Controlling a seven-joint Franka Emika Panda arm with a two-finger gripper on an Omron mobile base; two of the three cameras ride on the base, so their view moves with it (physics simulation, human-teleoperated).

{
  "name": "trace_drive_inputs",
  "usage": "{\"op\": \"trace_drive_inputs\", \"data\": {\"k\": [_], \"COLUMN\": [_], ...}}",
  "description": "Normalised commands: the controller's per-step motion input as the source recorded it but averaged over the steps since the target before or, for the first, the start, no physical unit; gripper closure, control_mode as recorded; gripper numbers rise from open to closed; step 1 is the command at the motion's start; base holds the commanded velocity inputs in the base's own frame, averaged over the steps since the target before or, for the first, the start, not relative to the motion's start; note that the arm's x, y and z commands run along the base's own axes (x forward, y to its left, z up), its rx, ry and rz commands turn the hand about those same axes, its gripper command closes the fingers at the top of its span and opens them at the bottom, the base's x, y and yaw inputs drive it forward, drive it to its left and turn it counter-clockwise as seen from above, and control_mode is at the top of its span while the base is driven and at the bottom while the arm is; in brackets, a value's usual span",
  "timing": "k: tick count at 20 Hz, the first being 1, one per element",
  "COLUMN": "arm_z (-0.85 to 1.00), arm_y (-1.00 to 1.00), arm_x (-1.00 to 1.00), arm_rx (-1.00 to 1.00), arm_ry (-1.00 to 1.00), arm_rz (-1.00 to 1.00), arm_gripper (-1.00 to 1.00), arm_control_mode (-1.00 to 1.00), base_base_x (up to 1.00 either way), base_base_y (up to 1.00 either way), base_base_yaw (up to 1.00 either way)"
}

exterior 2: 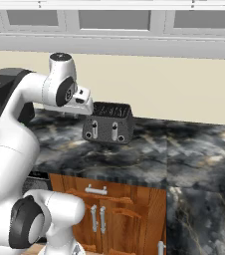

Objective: Pick up the cup and bowl from the counter, place them in the dishwasher, and close the dishwasher door.

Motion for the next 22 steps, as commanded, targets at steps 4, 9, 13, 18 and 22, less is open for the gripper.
{"op": "trace_drive_inputs", "data": {"k": [4,9,13,18,22], "arm_z": [0.00,-0.05,-0.08,-0.10,-0.15], "arm_y": [0.00,0.05,0.22,0.36,0.37], "arm_x": [0.00,-0.01,-0.02,0.00,0.00], "arm_rx": [0.04,0.06,0.00,0.00,0.00], "arm_ry": [0.00,0.00,0.00,0.00,0.00], "arm_rz": [0.00,0.00,0.00,0.00,0.00], "arm_gripper": [-1.00,-1.00,-1.00,-1.00,-1.00], "arm_control_mode": [-1.00,-1.00,-1.00,-1.00,-1.00], "base_base_x": [0.00,0.00,0.00,0.00,0.00], "base_base_y": [0.00,0.00,0.00,0.00,0.00], "base_base_yaw": [0.00,0.00,0.00,0.00,0.00]}}
